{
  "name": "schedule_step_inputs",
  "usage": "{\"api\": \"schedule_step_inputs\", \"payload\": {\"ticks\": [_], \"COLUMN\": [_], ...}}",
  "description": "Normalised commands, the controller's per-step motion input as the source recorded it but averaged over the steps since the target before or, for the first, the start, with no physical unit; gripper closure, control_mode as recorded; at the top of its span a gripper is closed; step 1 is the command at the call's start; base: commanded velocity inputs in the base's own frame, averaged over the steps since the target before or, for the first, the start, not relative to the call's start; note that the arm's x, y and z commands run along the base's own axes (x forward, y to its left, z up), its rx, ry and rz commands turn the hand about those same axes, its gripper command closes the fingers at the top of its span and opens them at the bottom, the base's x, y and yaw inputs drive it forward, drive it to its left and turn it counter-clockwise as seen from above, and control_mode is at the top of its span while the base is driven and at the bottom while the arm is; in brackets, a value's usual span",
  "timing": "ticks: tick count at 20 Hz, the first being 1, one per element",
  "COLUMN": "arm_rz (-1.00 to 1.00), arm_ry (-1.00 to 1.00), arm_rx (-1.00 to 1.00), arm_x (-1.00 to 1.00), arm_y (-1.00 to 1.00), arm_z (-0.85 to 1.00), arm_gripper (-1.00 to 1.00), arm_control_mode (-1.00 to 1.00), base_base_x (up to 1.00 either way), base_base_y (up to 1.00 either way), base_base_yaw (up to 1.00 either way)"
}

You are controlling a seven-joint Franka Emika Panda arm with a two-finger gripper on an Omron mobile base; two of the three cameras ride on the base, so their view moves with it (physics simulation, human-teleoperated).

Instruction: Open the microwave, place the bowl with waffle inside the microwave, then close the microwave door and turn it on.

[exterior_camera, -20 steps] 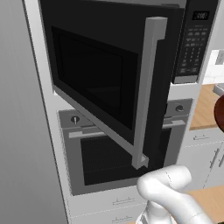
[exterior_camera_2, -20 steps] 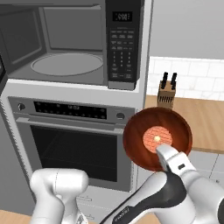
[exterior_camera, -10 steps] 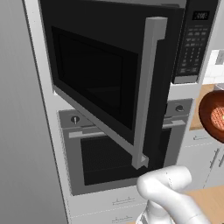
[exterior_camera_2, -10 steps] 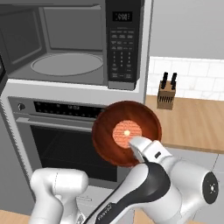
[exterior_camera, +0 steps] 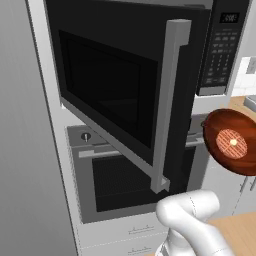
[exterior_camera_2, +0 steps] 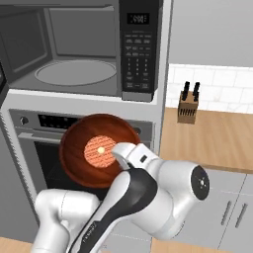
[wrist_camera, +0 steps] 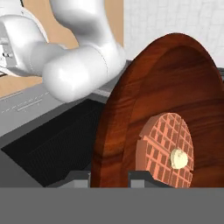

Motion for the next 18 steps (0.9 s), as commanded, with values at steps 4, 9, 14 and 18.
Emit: {"api": "schedule_step_inputs", "payload": {"ticks": [4,9,14,18], "arm_rz": [0.06,0.03,0.01,-0.01], "arm_ry": [0.01,0.06,0.04,0.0], "arm_rx": [-0.01,-0.01,-0.01,0.0], "arm_x": [0.0,0.0,0.0,0.0], "arm_y": [0.73,0.69,0.56,0.28], "arm_z": [0.28,0.32,0.45,0.45], "arm_gripper": [1.0,1.0,1.0,1.0], "arm_control_mode": [-1.0,-1.0,-1.0,-1.0], "base_base_x": [0.0,0.0,0.0,0.0], "base_base_y": [0.0,0.0,0.0,0.0], "base_base_yaw": [0.0,0.0,0.0,0.0]}}
